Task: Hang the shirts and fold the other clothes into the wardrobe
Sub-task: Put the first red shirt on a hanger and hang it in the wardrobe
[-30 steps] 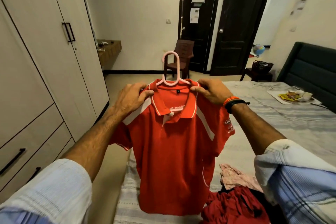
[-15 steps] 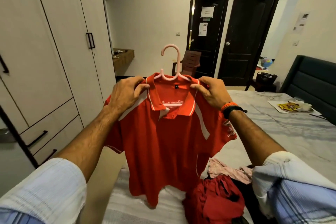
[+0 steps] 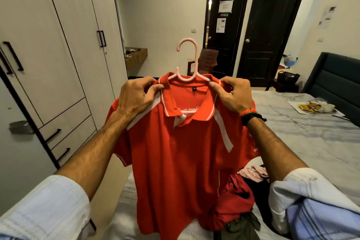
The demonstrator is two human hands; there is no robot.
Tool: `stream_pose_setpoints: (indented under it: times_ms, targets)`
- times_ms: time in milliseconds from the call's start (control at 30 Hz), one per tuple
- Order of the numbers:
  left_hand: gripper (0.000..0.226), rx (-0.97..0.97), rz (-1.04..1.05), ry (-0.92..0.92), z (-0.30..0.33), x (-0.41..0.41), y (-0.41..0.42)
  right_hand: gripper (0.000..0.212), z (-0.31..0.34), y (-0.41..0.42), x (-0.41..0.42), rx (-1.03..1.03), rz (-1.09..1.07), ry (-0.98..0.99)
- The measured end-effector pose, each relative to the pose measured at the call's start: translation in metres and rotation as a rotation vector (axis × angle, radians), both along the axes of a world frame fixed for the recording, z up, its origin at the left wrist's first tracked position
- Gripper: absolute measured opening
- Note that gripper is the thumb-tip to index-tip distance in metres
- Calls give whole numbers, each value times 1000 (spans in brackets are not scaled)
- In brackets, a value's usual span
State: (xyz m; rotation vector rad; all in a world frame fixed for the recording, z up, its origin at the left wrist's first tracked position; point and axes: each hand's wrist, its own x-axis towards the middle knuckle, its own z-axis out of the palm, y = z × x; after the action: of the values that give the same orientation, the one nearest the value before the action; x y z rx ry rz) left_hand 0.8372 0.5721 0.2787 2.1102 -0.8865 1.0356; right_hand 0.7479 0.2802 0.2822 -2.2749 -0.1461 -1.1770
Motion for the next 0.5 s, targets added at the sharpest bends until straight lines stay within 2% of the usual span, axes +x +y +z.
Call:
stream_pose_setpoints:
  times_ms: [100,300,500]
  targets:
    - [31,-9,11,-8,7,-1,-4,44,2,-2,1,7,-21,-30]
    - [41,66,50,209,-27,14,-11,51,-33,-10,18,-55,-89,178]
    - [42,151,107,492,-120,42,-14,53,-121,-16,49,-71,-72,482]
